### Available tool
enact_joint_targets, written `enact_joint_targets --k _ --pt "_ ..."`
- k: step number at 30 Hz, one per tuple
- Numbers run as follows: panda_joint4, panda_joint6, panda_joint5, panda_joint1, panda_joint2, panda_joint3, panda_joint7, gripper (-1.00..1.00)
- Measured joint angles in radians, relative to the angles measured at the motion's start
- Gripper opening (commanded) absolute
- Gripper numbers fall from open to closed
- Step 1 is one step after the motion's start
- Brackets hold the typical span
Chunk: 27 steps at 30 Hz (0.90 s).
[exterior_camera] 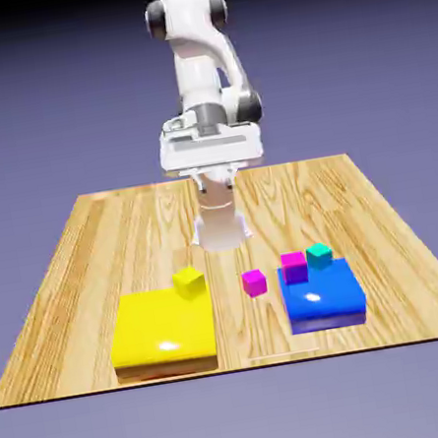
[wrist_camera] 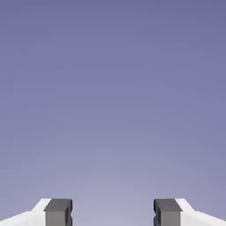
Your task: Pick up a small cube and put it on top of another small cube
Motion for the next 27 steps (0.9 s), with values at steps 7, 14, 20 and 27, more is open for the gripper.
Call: enact_joint_targets --k 7,14,20,27 --pt "-0.027 -0.068 0.133 -0.171 0.054 0.254 -0.102 0.00" --pt "-0.054 -0.135 0.266 -0.342 0.107 0.507 -0.204 0.00" --pt "-0.077 -0.193 0.379 -0.488 0.153 0.725 -0.292 0.00" --pt "-0.104 -0.261 0.512 -0.659 0.207 0.979 -0.394 0.00"
